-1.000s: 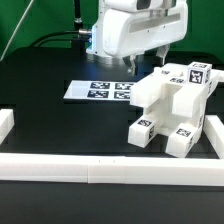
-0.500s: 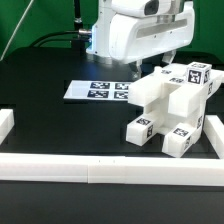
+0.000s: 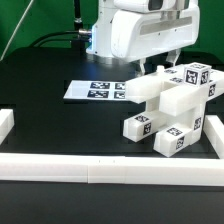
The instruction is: Assemble chair
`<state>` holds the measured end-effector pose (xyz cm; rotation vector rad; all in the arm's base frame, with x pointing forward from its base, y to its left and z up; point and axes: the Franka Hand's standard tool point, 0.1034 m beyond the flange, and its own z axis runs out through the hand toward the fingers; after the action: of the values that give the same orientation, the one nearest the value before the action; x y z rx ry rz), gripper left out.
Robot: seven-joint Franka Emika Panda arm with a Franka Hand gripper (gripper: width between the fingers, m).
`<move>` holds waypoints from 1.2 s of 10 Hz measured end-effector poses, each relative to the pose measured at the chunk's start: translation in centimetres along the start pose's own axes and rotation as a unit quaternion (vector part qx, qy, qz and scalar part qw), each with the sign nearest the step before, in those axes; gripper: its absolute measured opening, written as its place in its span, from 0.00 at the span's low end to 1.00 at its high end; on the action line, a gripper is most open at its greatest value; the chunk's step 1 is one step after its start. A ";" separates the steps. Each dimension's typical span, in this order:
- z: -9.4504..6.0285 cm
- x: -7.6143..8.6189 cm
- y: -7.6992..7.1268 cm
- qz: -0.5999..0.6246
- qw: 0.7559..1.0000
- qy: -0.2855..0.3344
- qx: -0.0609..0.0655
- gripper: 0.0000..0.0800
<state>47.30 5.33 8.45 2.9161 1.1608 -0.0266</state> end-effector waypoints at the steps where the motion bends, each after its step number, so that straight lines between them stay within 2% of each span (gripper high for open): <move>1: 0.0 0.3 0.4 0.001 1.000 0.002 -0.002 0.81; 5: -0.5 0.8 2.6 0.011 1.000 0.007 -0.007 0.81; 7: -0.9 1.8 3.7 0.017 1.000 0.007 -0.008 0.81; 9: -1.0 2.9 4.4 0.026 1.000 0.010 -0.011 0.81; 12: -0.8 3.3 4.8 0.030 0.999 0.009 -0.012 0.81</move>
Offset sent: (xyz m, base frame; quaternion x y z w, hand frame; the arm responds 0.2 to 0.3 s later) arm 0.0221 -0.0070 0.0046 0.0129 0.0046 0.0031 0.9999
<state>52.95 4.12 9.13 2.9336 1.0678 0.0149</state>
